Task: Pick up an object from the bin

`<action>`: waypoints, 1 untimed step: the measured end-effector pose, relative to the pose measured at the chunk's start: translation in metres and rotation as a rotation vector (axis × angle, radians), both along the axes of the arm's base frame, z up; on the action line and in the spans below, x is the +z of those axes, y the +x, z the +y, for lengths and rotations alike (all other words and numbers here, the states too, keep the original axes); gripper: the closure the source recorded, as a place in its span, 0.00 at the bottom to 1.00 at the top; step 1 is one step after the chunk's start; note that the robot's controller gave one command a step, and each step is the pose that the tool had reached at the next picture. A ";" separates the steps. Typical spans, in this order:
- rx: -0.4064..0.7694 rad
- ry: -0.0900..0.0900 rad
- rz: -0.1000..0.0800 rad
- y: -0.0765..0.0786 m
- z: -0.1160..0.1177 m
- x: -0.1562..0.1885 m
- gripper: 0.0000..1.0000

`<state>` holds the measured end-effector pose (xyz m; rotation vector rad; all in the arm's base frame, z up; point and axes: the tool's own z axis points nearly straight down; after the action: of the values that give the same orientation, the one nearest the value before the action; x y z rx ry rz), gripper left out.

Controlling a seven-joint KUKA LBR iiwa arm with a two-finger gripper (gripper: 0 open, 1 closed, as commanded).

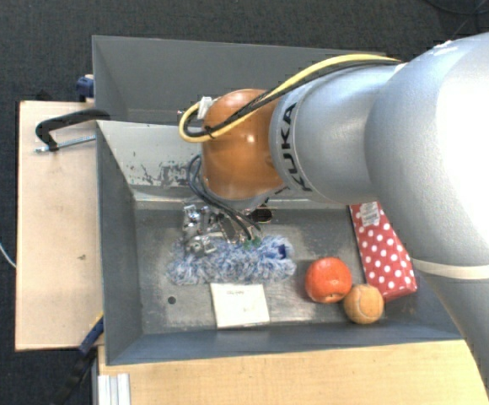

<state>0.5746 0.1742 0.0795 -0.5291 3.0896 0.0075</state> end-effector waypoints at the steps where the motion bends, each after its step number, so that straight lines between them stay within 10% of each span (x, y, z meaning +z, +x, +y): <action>1: 0.000 0.000 0.000 0.000 0.000 0.000 1.00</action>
Offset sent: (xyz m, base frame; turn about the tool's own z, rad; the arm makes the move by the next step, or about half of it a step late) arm 0.0000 0.0000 0.0000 0.0000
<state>0.5745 0.1743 0.0795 -0.5290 3.0897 0.0077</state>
